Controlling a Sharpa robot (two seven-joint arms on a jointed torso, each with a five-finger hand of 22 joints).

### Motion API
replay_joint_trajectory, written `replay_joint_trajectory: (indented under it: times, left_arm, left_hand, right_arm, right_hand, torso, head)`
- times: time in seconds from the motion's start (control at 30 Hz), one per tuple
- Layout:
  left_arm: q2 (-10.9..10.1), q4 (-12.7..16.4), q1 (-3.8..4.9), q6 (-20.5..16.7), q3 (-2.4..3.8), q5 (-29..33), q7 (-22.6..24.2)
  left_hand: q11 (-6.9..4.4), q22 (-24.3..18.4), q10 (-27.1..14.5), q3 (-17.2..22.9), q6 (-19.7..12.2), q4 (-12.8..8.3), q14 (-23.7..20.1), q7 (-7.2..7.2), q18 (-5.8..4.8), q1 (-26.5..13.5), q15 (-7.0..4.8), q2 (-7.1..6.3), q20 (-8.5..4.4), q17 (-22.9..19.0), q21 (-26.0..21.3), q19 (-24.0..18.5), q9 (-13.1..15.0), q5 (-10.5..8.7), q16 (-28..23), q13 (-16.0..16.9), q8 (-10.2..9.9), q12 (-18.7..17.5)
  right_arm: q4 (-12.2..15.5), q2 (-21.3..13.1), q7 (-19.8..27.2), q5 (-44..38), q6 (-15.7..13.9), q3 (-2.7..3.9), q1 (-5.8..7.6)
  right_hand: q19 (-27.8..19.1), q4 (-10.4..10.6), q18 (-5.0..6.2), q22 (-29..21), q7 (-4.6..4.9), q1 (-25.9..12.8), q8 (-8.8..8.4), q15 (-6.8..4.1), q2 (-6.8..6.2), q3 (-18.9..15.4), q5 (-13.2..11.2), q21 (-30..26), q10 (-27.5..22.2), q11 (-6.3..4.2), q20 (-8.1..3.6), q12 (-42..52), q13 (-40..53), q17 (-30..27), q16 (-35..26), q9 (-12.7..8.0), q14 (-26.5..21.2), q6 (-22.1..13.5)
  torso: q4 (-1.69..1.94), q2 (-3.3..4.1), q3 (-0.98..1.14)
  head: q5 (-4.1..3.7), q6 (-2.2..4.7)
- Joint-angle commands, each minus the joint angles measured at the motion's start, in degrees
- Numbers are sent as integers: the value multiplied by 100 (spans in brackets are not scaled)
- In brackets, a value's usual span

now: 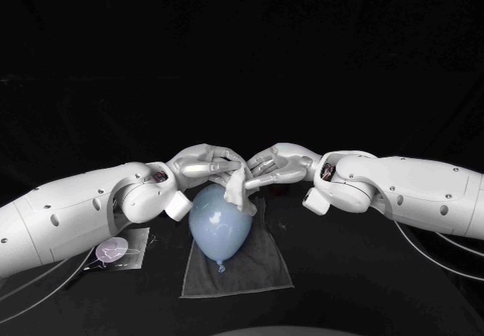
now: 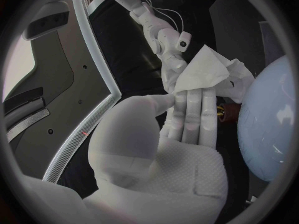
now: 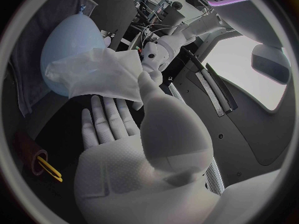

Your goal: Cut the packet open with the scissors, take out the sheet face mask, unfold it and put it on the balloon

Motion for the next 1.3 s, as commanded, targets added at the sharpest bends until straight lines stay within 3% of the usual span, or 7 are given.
replay_joint_trajectory:
  times: [0.03, 0.37, 0.6, 0.8, 0.9, 1.13, 1.3]
  left_arm:
    - [4, 3, 3, 11, 5, -252, 102]
    - [9, 21, 3, -297, 5, -580, 233]
    - [5, 10, 3, -448, 5, -558, 325]
    - [-1, -5, 3, -657, 6, -736, 416]
    - [-4, -1, 3, -875, 6, -898, 480]
    - [-10, 1, 4, -1475, 6, -1279, 498]
    - [-17, 1, 4, -1813, 5, -1535, 409]
  left_hand:
    - [-6, 9, 40, 10, 23, -39, 37, 24, 108, -56, -11, 11, 1, 7, 30, 35, 2590, 15, 25, 5, 16, -29]
    - [-19, 35, 60, 4, 39, -65, 85, 13, 102, -74, -30, -3, -25, 164, 80, 81, 2598, 14, 100, 43, 2, -49]
    - [-28, 91, 71, -19, 60, -92, 24, 4, 90, -90, -39, -11, -45, 414, 164, 79, 2600, 13, 273, 126, -31, -36]
    - [-36, 181, 48, -74, 73, -135, -124, -5, 74, -77, -41, -29, -54, 719, 281, 8, 2573, 11, 533, 261, -102, 29]
    - [-12, 244, -135, -171, 67, -288, -352, 17, 48, -20, -16, -219, -54, 857, 342, -124, 2473, 3, 640, 322, -233, 28]
    - [443, 490, -1469, -927, 69, -676, -1732, 396, -284, 78, 413, -674, 74, 1244, 435, -1196, 1273, 18, 1002, 496, -1605, 88]
    - [566, 459, -1985, -1094, 49, -709, -2225, 526, -354, 34, 574, -865, 178, 1340, 315, -1515, 953, 14, 1185, 545, -1885, 193]
  right_arm:
    - [16, 1, -32, 174, 470, 3, -2]
    - [66, 3, -73, 302, 731, 0, -5]
    - [78, -3, -129, 234, 532, -3, -7]
    - [90, -22, -120, 229, 381, -4, -9]
    - [116, -38, -100, 263, 325, -4, -12]
    - [222, -95, 54, 579, 136, -5, -26]
    - [307, -163, 176, 886, 63, -4, -39]
  right_hand:
    - [-47, -2, -61, -12, 603, 20, 41, -13, 72, -67, -30, -23, 84, -10, 2, -12, 9, 21, 51, 10, 138, 62]
    - [601, -89, 231, 25, 224, 466, 398, -353, 700, -305, -26, 70, 1168, -408, 1, 193, 26, 77, 319, 33, 1203, 898]
    - [2057, -462, 300, 192, -113, 978, 565, -621, 1012, 132, -23, 406, 1960, -750, -110, 215, 28, 251, 562, 66, 1894, 1570]
    - [2336, -782, 293, 170, -143, 952, 698, -700, 1066, 598, -31, 437, 2283, -816, -201, 122, 24, 327, 523, 190, 2139, 1696]
    - [2464, -1118, 290, 118, -120, 514, 735, -715, 983, 1460, -26, 368, 2439, -807, -216, -51, 23, 367, 356, 300, 2273, 1650]
    - [2580, -1338, 290, 117, -141, -141, 822, -740, 724, 2605, -24, 277, 2618, -827, -234, -175, 50, 500, 227, 467, 2418, 1656]
    - [2608, -1343, 289, 118, -147, -279, 858, -746, 640, 2886, -23, 247, 2662, -835, -239, -200, 60, 562, 201, 530, 2446, 1651]
  torso:
    - [-2, -5, 2]
    - [-2, -4, 2]
    - [1, -4, 1]
    - [1, -1, -3]
    - [1, -1, -2]
    - [2, -2, 3]
    - [-1, -1, 3]
  head:
    - [2, -3]
    - [-10, -22]
    - [-19, -29]
    - [-23, -33]
    - [-16, -42]
    - [-5, -49]
    - [-8, -50]
